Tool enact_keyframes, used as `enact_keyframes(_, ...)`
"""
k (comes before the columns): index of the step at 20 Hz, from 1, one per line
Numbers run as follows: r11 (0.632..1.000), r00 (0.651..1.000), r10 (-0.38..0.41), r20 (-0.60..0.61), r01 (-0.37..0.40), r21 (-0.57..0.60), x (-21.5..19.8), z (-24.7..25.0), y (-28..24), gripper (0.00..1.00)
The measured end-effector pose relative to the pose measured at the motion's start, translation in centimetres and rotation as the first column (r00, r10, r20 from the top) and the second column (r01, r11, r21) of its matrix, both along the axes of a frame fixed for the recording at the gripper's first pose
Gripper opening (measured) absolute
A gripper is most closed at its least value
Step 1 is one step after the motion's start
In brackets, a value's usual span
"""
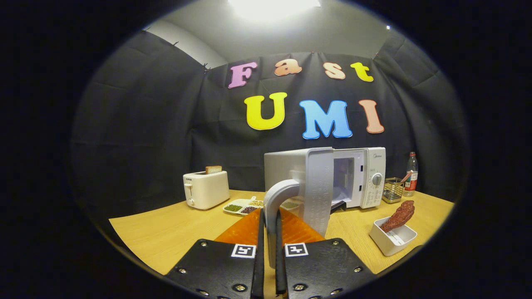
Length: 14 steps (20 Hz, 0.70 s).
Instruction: Open the microwave, put the food inside, and close the microwave door.
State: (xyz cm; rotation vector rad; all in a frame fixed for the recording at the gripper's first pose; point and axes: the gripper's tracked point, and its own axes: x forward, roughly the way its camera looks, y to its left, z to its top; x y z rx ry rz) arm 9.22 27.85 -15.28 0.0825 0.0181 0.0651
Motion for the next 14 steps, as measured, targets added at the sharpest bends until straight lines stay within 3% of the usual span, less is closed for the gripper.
enact_keyframes(5,0.994,0.994,-0.106,0.035,0.106,-0.019,0.0,0.2,3.5,0.11)
enact_keyframes(9,0.994,0.993,-0.112,-0.023,0.113,0.008,-0.3,-0.3,5.1,0.11)
enact_keyframes(11,0.997,0.999,-0.045,-0.028,0.046,0.057,-1.5,0.5,6.1,0.15)
enact_keyframes(14,0.985,0.989,0.146,0.001,-0.145,0.090,-4.0,2.0,7.7,0.27)
